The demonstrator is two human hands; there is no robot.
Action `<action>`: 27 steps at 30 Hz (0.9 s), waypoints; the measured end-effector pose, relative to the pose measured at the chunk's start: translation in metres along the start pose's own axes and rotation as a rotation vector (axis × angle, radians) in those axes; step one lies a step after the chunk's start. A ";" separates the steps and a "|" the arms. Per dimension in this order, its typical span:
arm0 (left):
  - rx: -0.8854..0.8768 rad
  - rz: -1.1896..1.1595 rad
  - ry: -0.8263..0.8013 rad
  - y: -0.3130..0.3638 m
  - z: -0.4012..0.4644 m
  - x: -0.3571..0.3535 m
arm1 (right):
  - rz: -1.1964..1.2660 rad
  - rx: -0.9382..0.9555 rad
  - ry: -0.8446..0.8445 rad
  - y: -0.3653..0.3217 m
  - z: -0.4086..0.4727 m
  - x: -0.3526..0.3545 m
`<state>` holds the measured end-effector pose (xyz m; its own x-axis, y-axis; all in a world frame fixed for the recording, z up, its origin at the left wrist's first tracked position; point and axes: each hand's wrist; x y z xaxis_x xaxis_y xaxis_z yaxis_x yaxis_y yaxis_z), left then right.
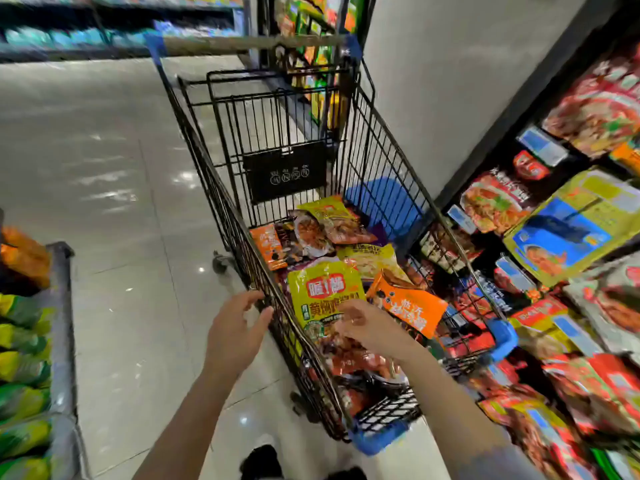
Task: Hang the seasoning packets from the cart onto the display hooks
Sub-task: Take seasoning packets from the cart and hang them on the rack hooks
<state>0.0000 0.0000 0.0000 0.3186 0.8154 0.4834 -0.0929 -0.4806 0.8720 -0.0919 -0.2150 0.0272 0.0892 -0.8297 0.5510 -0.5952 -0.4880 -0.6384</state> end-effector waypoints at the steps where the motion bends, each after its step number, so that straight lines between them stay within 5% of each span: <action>1: -0.021 0.049 0.023 0.001 0.000 -0.009 | 0.008 0.007 -0.010 0.002 0.011 0.007; 8: -0.102 0.330 0.257 0.011 0.000 -0.096 | -0.184 0.018 -0.085 0.035 0.124 0.049; 13: 0.111 0.544 0.426 0.013 0.001 -0.148 | -0.286 0.055 -0.088 0.068 0.188 0.061; 19: 0.093 0.754 0.436 0.003 0.001 -0.154 | -0.153 -0.049 -0.045 0.100 0.226 0.053; 27: 0.118 0.796 0.430 0.005 0.001 -0.154 | -0.009 0.118 0.030 0.126 0.203 0.037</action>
<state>-0.0489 -0.1287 -0.0702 -0.1799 0.2669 0.9468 -0.0299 -0.9635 0.2659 -0.0013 -0.3627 -0.1418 0.0687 -0.8176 0.5716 -0.4962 -0.5251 -0.6915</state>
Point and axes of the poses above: each hand's wrist, its own z-axis towards the middle knuckle, its own x-axis out of the back of the hand, y = z × x
